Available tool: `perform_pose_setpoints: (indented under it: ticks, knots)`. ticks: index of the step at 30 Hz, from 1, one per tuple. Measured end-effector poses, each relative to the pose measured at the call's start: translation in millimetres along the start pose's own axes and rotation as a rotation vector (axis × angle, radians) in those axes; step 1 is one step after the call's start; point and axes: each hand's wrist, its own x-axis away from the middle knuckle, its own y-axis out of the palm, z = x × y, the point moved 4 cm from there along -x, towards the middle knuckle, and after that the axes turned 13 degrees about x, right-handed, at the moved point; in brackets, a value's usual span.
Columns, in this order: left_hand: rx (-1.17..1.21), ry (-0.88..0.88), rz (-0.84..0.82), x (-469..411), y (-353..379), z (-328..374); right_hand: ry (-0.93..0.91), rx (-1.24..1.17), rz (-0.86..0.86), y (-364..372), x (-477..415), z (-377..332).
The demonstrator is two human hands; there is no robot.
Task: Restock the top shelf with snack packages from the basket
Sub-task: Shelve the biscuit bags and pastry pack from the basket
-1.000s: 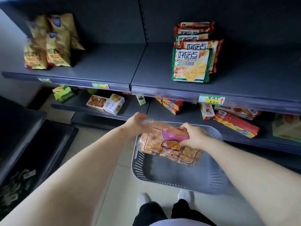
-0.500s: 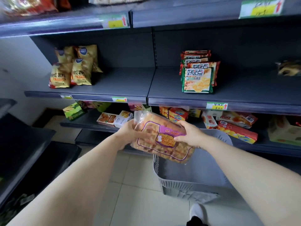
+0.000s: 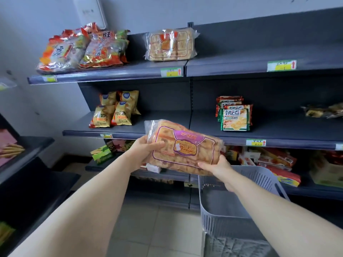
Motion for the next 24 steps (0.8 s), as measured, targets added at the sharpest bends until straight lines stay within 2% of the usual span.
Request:
perform_pose_setpoints:
  ticks: [5,11,18,24]
  knots:
    - [0.085,0.146,0.166,-2.5,-6.3,42.5,-0.154,0.038,0.233,-18.1,10.0,-61.4]
    - [-0.060,0.317,0.259,-15.2,9.3,106.4,-0.275,-0.017,0.449,-49.0,0.8,-135.9]
    - [-0.058,0.522,0.318,-66.0,25.2,173.1,-0.396,-0.072,0.530,-76.6,-51.3,-211.3]
    - [-0.105,0.669,0.383,-110.9,34.2,241.2,-0.475,-0.017,0.590,-106.1,-100.5,-285.1]
